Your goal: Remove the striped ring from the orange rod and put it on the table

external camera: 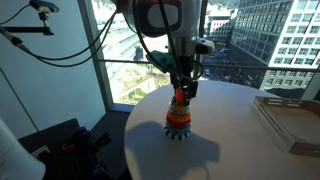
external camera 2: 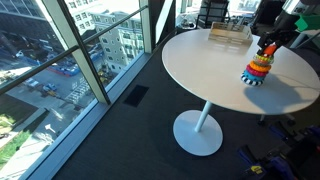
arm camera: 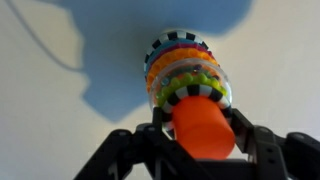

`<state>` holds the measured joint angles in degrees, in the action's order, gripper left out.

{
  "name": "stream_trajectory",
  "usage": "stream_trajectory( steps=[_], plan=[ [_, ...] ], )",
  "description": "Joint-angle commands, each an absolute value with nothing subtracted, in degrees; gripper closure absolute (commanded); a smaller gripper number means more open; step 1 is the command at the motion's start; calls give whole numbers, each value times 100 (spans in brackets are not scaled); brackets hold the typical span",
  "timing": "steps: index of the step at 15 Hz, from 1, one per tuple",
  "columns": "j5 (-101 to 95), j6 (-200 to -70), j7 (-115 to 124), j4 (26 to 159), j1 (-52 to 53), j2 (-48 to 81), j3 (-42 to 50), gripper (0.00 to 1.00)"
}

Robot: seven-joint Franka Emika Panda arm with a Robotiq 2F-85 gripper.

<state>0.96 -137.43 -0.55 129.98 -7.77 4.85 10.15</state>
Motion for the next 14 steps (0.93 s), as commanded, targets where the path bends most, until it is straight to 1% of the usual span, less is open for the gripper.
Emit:
stream_trajectory(
  steps=[1,14],
  plan=[
    [180,-13654,-143,12925,-866,316,988,59],
    [365,-13444,-134,12658,-1070,-118,1151,59]
  ],
)
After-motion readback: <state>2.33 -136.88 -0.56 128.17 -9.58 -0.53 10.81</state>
